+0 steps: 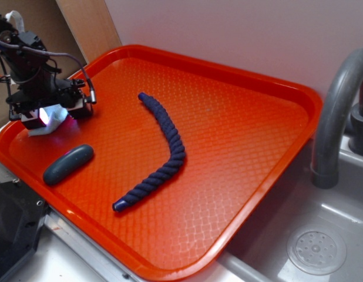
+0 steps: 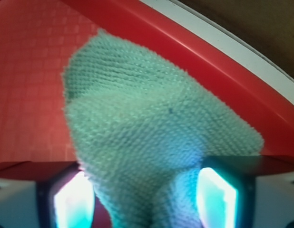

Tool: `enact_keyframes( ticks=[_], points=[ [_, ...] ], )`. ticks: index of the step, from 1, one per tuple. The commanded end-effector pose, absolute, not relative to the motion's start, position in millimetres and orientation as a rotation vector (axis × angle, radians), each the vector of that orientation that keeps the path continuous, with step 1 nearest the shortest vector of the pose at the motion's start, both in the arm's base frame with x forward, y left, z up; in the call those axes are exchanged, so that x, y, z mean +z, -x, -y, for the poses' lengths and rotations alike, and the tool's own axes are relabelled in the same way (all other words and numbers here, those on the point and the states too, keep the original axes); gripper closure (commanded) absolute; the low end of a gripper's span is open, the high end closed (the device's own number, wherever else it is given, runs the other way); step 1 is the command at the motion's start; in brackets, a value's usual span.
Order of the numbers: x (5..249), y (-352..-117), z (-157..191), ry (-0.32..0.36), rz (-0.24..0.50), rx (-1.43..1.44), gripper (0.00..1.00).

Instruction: Grab the blue cloth.

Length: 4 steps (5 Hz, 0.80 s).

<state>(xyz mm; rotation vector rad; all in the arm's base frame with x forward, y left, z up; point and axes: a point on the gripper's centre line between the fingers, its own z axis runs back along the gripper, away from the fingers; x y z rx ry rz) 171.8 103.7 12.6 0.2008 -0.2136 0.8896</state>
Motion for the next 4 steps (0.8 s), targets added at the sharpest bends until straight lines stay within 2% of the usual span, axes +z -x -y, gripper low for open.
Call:
enact_keyframes(
  ticks=[1, 3, 4],
  points=[
    [31.2, -145.7, -115.6, -0.168, 0.204, 0.856, 1.00],
    [41.2, -154.9, -125.4, -0.160, 0.203, 0.863, 1.00],
    [67.0, -154.3, -123.0, -0.142, 0.191, 0.849, 1.00]
  ],
)
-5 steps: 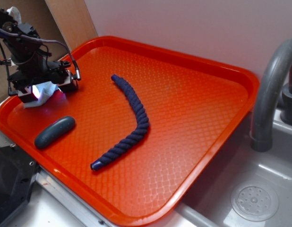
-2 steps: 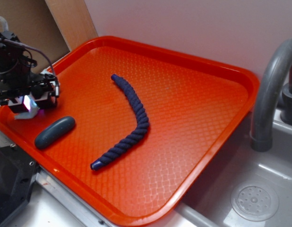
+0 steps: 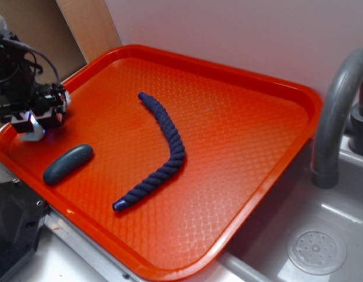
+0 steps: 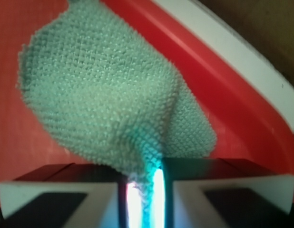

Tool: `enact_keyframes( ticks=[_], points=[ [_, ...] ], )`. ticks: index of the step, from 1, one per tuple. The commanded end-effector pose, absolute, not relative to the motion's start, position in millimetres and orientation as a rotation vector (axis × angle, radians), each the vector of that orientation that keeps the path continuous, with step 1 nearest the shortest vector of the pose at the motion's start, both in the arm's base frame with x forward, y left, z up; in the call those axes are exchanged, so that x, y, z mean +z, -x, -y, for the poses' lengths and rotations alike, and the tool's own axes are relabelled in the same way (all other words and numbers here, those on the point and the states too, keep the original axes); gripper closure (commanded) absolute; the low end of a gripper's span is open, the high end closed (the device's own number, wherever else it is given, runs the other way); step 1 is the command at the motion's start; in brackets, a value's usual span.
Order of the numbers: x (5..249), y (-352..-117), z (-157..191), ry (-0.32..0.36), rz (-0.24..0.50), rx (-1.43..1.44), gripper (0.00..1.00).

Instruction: Grab the blue cloth.

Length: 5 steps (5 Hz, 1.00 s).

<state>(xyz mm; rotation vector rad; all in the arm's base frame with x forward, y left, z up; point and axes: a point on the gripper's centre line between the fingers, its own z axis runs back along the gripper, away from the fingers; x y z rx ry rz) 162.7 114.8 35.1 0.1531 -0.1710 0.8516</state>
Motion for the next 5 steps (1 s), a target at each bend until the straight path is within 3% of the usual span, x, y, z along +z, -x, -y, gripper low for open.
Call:
enact_keyframes(
  ticks=[1, 2, 3, 4, 5],
  points=[
    [117.6, -147.2, -84.5, -0.186, 0.185, 0.707, 1.00],
    [167.5, -164.2, -44.2, -0.248, 0.125, 0.567, 1.00],
    [216.7, -179.5, -10.8, -0.244, 0.225, 0.351, 1.00],
    [212.3, -191.4, 4.3, -0.189, 0.126, 0.195, 1.00],
    [191.2, -200.0, 3.2, -0.174, 0.151, 0.185, 1.00]
  ],
)
